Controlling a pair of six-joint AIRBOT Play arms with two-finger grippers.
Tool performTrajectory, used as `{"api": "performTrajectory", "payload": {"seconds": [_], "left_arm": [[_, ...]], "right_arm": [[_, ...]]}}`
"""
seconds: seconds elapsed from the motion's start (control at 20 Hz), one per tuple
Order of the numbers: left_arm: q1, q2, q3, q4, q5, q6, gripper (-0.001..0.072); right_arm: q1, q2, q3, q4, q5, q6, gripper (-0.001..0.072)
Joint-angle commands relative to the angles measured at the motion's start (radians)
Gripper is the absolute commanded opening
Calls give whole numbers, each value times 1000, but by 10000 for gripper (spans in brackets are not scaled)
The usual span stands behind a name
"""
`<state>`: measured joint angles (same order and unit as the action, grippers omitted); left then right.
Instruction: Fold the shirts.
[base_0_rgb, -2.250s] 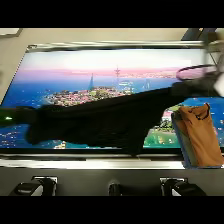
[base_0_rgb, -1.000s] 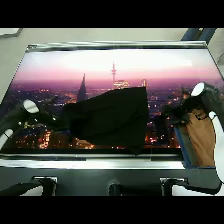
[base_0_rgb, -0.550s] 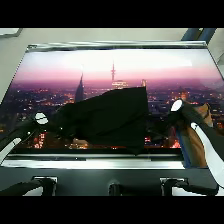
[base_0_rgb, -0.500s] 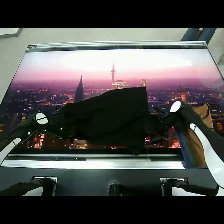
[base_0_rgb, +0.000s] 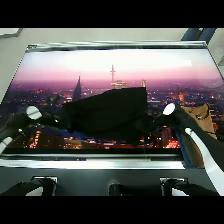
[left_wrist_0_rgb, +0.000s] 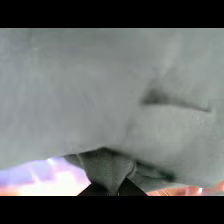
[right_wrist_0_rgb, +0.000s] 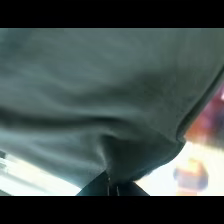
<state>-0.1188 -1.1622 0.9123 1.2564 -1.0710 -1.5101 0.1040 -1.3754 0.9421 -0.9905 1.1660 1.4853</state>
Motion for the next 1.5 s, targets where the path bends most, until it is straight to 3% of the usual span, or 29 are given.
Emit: {"api": "performTrajectory", "payload": {"seconds": [0.0, 0.1, 0.25, 0.4, 0.65, 0.75, 0.85, 1.0, 1.1, 1.2, 1.35, 1.45], "left_arm": [[1, 139, 251, 224, -70, 3, 29], [1, 237, 480, 219, -17, -23, 29], [-1, 347, 800, 86, 199, -46, 30], [-1, 404, 982, 42, 293, -47, 29], [-1, 440, 1013, -78, 295, -46, 30], [0, 433, 1012, -26, 293, -46, 29], [0, 404, 1007, 78, 262, -47, 30], [0, 314, 983, 190, 139, -54, 30], [0, 227, 931, 204, 80, -52, 30], [-2, 116, 835, 203, 83, -52, 30], [-3, -71, 689, 203, 118, -53, 30], [-3, -207, 629, 203, 137, -53, 31]], "right_arm": [[-56, 166, 191, -61, -62, -69, 47], [-90, 306, 373, -102, -217, -122, 48], [-99, 500, 578, -127, -566, -131, 48], [-100, 651, 664, -121, -686, -108, 48], [-100, 774, 665, -123, -588, -20, 48], [-100, 775, 665, -145, -551, -18, 48], [-100, 756, 665, -224, -484, 62, 48], [-100, 658, 664, -370, -207, 191, 48], [-99, 527, 651, -387, 64, 201, 48], [-97, 374, 583, -383, 199, 193, 48], [-97, 150, 441, -382, 59, 171, 48], [-97, 3, 412, -377, -47, 233, 48]]}}
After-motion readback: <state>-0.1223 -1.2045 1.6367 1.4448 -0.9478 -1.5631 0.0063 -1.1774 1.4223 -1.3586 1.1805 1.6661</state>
